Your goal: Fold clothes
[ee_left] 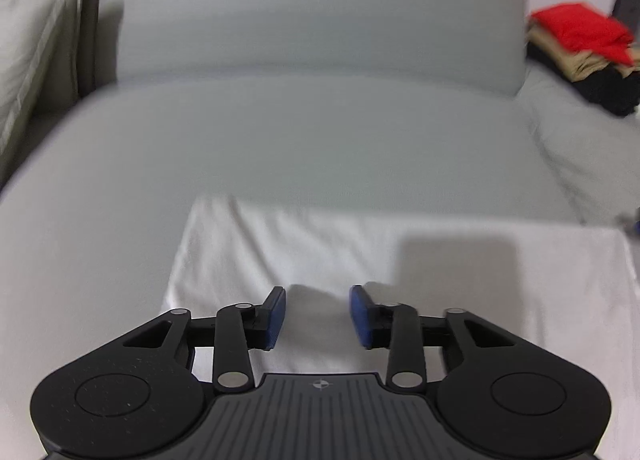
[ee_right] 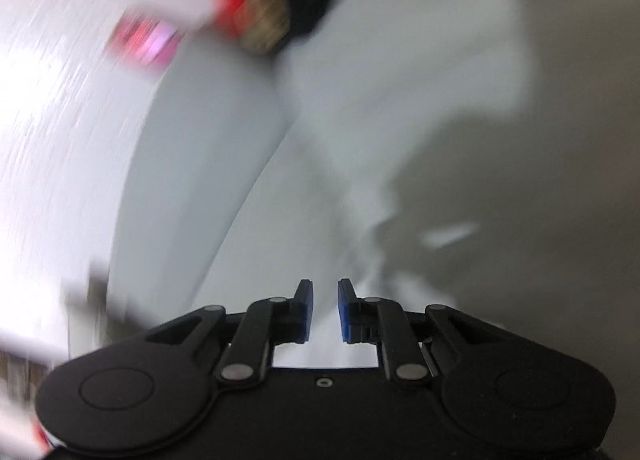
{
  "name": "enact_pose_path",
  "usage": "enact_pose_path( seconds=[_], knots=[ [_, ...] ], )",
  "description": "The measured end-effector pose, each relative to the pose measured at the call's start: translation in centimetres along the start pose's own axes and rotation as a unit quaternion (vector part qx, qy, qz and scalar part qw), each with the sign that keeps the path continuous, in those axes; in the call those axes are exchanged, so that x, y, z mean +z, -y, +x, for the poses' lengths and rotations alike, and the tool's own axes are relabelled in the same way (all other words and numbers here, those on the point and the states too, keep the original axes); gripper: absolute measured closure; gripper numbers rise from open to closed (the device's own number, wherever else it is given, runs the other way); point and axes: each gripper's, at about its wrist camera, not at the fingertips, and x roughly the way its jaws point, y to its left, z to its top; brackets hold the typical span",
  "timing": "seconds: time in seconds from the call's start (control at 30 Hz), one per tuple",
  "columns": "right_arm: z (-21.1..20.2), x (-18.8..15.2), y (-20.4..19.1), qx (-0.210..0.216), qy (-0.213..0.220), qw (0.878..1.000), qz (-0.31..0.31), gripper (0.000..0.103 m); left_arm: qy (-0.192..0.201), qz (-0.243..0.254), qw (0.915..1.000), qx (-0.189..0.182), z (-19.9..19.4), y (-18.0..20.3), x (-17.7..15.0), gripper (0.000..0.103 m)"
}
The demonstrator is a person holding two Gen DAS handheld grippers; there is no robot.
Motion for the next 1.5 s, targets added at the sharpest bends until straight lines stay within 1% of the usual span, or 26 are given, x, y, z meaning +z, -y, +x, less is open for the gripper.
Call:
enact_pose_path(
  seconds=[0.03, 0.07, 0.1, 0.13, 0.17, 0.27, 0.37, 0.4, 0.43, 0.47, 0.53, 0.6, 0.7, 0.73, 0.77, 0.83, 0.9, 1.0, 1.2, 1.23, 1.27, 1.3, 1.37, 1.4, 1.43, 1.5],
  knots=[
    [1.0, -0.8, -1.1, -0.016, -0.028, 0.999, -0.042, 0.086, 0.006, 0.016, 0.9998, 0.003, -0.2, 0.3, -0.1, 0.072],
    [2.0, -1.5, -1.8, -0.059, -0.051, 0.994, -0.083, 0.086, 0.003, 0.021, 0.9997, 0.009, -0.2, 0.2, -0.3, 0.071],
    [2.0, -1.9, -2.0, -0.090, -0.051, 0.989, -0.102, 0.089, -0.006, 0.020, 0.9996, 0.018, -0.1, -0.2, -0.5, 0.071],
    [1.6, -2.2, -2.0, -0.114, -0.042, 0.986, -0.112, 0.096, -0.015, 0.019, 0.9994, 0.026, 0.0, -0.6, -0.7, 0.067],
    [1.2, -2.4, -2.1, -0.137, -0.033, 0.983, -0.121, 0.103, -0.023, 0.017, 0.9990, 0.035, 0.2, -1.0, -0.9, 0.067],
    [0.1, -3.3, -2.2, -0.206, -0.007, 0.967, -0.150, 0.103, -0.049, 0.014, 0.9968, 0.061, 0.5, -2.2, -1.5, 0.067],
    [-1.0, -4.1, -2.4, -0.274, 0.020, 0.945, -0.178, 0.102, -0.038, -0.006, 0.9954, 0.088, -0.7, -3.9, -1.8, 0.069],
    [-1.6, -4.5, -2.7, -0.273, 0.033, 0.943, -0.187, 0.095, -0.030, -0.016, 0.9951, 0.093, -1.2, -4.5, -2.0, 0.070],
    [-2.1, -5.1, -3.1, -0.254, 0.045, 0.946, -0.197, 0.091, -0.022, -0.029, 0.9950, 0.093, -1.6, -5.1, -2.0, 0.070],
    [-2.6, -5.5, -3.6, -0.224, 0.052, 0.951, -0.207, 0.086, -0.014, -0.044, 0.9948, 0.091, -1.9, -5.7, -1.9, 0.070],
    [-2.9, -6.3, -4.3, -0.150, 0.044, 0.961, -0.227, 0.085, -0.001, -0.074, 0.9931, 0.091, -2.4, -6.5, -1.7, 0.071],
    [-2.6, -7.3, -4.4, -0.079, 0.003, 0.968, -0.239, 0.078, 0.009, -0.109, 0.9897, 0.093, -2.2, -7.1, -0.9, 0.073],
    [0.4, -6.8, -5.0, 0.006, -0.076, 0.974, -0.211, 0.073, 0.017, -0.167, 0.9847, 0.048, -1.4, -9.5, 1.2, 0.073],
    [1.4, -6.8, -4.9, 0.022, -0.104, 0.975, -0.197, 0.070, 0.016, -0.186, 0.9821, 0.027, -1.0, -10.4, 1.9, 0.067],
    [2.3, -6.7, -4.5, 0.021, -0.126, 0.975, -0.183, 0.066, 0.014, -0.206, 0.9783, 0.009, -0.4, -11.2, 2.5, 0.064],
    [3.8, -6.0, -3.6, 0.010, -0.149, 0.976, -0.156, 0.067, -0.004, -0.239, 0.9707, -0.023, 1.3, -12.6, 3.4, 0.064],
    [4.2, -5.0, -2.3, 0.022, -0.155, 0.982, -0.105, 0.067, -0.031, -0.257, 0.9650, -0.041, 3.5, -13.4, 4.1, 0.064],
    [3.9, -4.4, -0.3, 0.041, -0.163, 0.985, -0.043, 0.068, -0.069, -0.279, 0.9556, -0.064, 6.3, -13.7, 4.6, 0.066],
    [4.1, -3.3, -0.2, 0.043, -0.164, 0.985, -0.041, 0.067, -0.075, -0.329, 0.9353, -0.108, 8.4, -14.3, 5.2, 0.084],
    [3.7, -3.2, 0.5, 0.044, -0.164, 0.985, -0.041, 0.067, -0.075, -0.331, 0.9343, -0.108, 8.6, -14.2, 5.2, 0.094],
    [3.6, -3.0, 1.0, 0.044, -0.164, 0.985, -0.039, 0.067, -0.076, -0.333, 0.9340, -0.106, 8.8, -14.2, 5.2, 0.098],
    [3.6, -3.0, 0.9, 0.045, -0.164, 0.985, -0.038, 0.068, -0.072, -0.332, 0.9362, -0.092, 8.7, -14.1, 5.2, 0.099],
    [3.8, -3.0, 0.5, 0.045, -0.164, 0.985, -0.036, 0.068, -0.057, -0.324, 0.9428, -0.051, 8.2, -14.2, 5.3, 0.100],
    [3.7, -2.8, 0.7, 0.045, -0.163, 0.985, -0.035, 0.068, -0.048, -0.315, 0.9479, -0.015, 7.8, -14.2, 5.4, 0.099],
    [4.2, -3.0, 0.1, 0.045, -0.162, 0.985, -0.036, 0.068, -0.039, -0.302, 0.9521, 0.029, 7.3, -14.2, 5.5, 0.103],
    [5.2, -3.4, -1.0, 0.043, -0.158, 0.986, -0.039, 0.068, -0.020, -0.286, 0.9560, 0.063, 6.0, -14.2, 5.5, 0.103]
  ],
)
